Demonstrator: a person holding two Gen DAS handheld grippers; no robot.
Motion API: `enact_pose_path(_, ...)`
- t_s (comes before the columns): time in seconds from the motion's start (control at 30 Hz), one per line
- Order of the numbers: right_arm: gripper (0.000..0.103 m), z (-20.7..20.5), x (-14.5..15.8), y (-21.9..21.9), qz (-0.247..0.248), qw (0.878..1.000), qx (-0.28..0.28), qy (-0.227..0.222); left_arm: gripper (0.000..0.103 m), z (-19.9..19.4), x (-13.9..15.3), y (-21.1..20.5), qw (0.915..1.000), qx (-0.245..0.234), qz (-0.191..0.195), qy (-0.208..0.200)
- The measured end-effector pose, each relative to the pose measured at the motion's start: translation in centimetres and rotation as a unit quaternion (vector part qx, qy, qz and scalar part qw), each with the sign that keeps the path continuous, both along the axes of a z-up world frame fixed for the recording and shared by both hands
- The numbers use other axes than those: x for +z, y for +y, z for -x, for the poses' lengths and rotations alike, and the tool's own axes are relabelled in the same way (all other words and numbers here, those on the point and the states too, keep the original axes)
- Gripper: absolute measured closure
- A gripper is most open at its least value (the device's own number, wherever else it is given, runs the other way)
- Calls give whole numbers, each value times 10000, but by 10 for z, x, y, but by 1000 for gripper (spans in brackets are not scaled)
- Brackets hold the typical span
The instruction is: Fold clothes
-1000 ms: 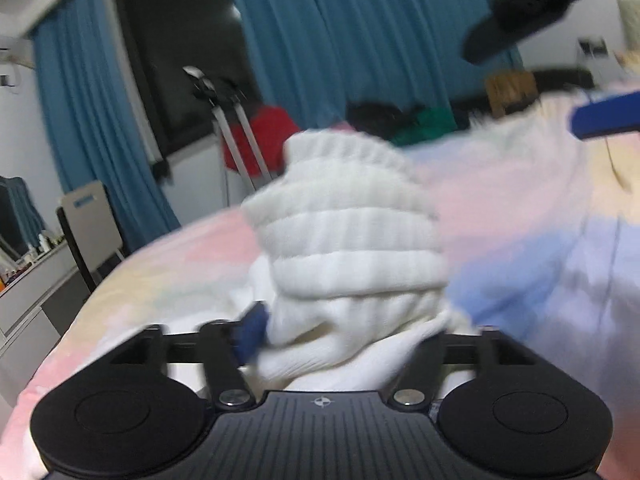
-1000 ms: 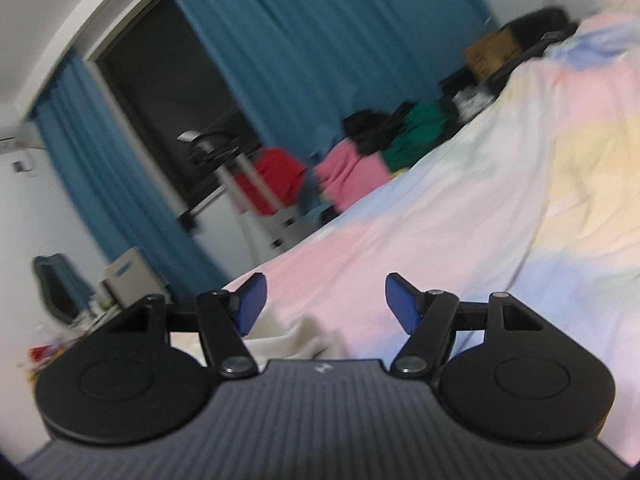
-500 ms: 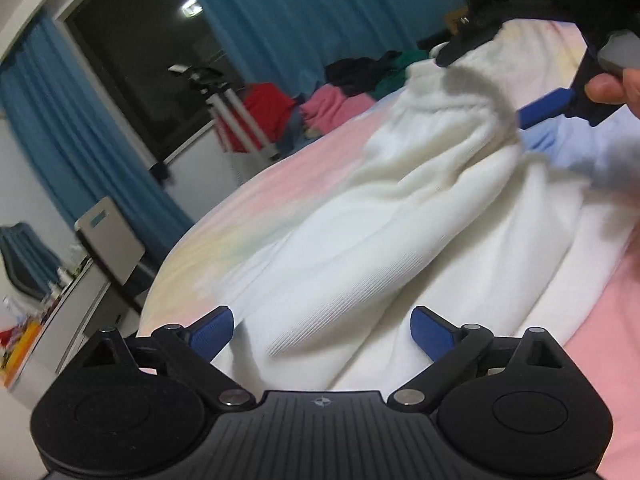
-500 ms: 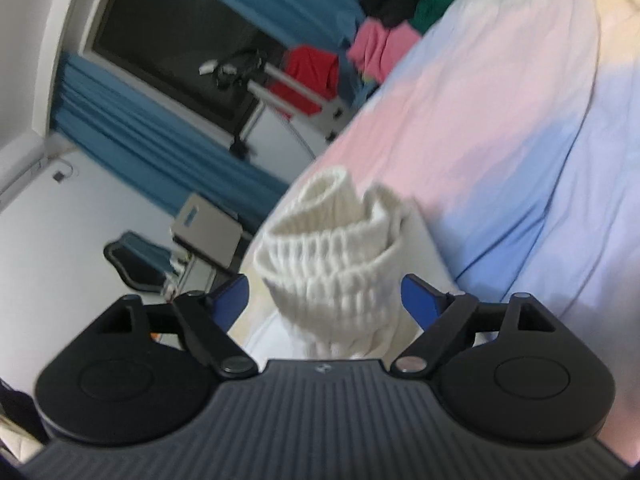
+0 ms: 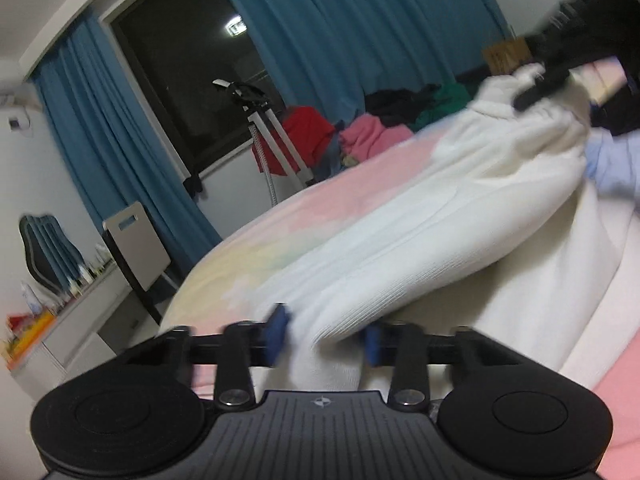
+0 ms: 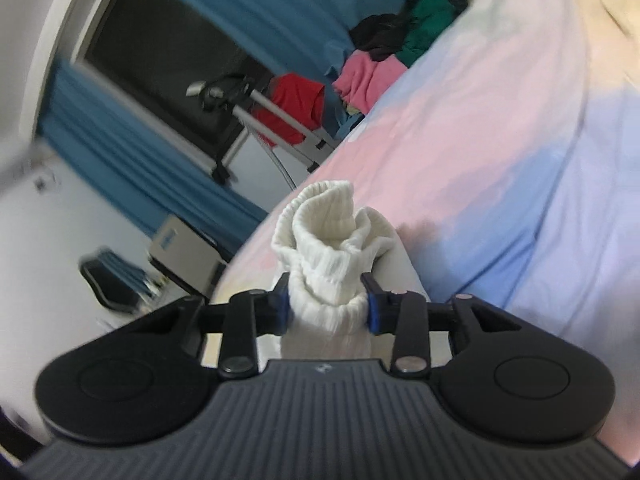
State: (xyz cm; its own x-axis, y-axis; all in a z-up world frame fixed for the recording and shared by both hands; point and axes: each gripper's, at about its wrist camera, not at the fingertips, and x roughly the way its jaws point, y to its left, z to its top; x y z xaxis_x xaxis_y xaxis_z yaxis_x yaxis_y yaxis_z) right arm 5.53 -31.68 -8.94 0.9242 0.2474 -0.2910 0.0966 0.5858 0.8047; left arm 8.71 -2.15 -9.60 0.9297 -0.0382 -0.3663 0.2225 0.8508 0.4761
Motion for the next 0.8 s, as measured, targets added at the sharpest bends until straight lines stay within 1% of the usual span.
enact_pose_path(0.03, 66, 4, 0, -4, -171, 9998, -47, -12, 84, 8, 6, 3, 9999, -98, 45, 6)
enact_pose_path(0.13, 66, 16, 0, -12, -444, 9989, -163, -16, 86, 34, 20, 11, 9992, -383, 141, 38)
enact_pose_path(0.17, 66, 20, -1, -14, -423, 9989, -191, 80, 86, 42, 19, 11, 9989, -441, 99, 109)
enact_pose_path(0.27, 66, 28, -10, -17, -385, 9980, -278, 415, 86, 52, 6, 12, 9970, -517, -29, 580)
enact_pose_path(0.33, 65, 29, -19, -20, -395, 9963, -341, 689, 85, 57, -6, 9, 9957, -543, -249, 714)
enact_pose_path(0.37, 63, 29, -25, -21, -503, 9951, -360, 769, 85, 58, -11, 8, 9952, -546, -342, 741)
enact_pose_path(0.4, 57, 28, -28, -22, -561, 9944, -367, 820, 85, 57, -13, 8, 9951, -535, -367, 743)
enact_pose_path(0.43, 55, 27, -29, -22, -516, 9943, -370, 853, 85, 56, -13, 9, 9953, -516, -323, 759)
enact_pose_path(0.47, 48, 26, -29, -22, -465, 9943, -373, 886, 84, 55, -12, 12, 9954, -492, -233, 793)
enact_pose_path(0.5, 38, 26, -28, -20, -355, 9944, -377, 917, 84, 54, -10, 14, 9954, -468, -143, 826)
enact_pose_path(0.53, 32, 25, -28, -19, -288, 9944, -377, 947, 83, 53, -9, 16, 9953, -446, -67, 859)
enact_pose_path(0.57, 21, 23, -30, -19, -311, 9941, -335, 987, 83, 53, -9, 18, 9951, -429, -13, 890)
enact_pose_path(0.6, 15, 20, -32, -18, -334, 9937, -294, 1026, 82, 52, -9, 20, 9949, -417, 30, 916)
enact_pose_path(0.63, 15, 18, -34, -17, -361, 9933, -243, 1069, 82, 52, -9, 22, 9947, -412, 57, 936)
enact_pose_path(0.73, 15, 5, -46, -9, -443, 9903, 199, 1304, 81, 52, -9, 25, 9943, -386, 93, 988)
enact_pose_path(0.8, 13, -4, -49, 1, -193, 9892, 409, 1397, 80, 49, -8, 28, 9938, -371, 146, 1042)
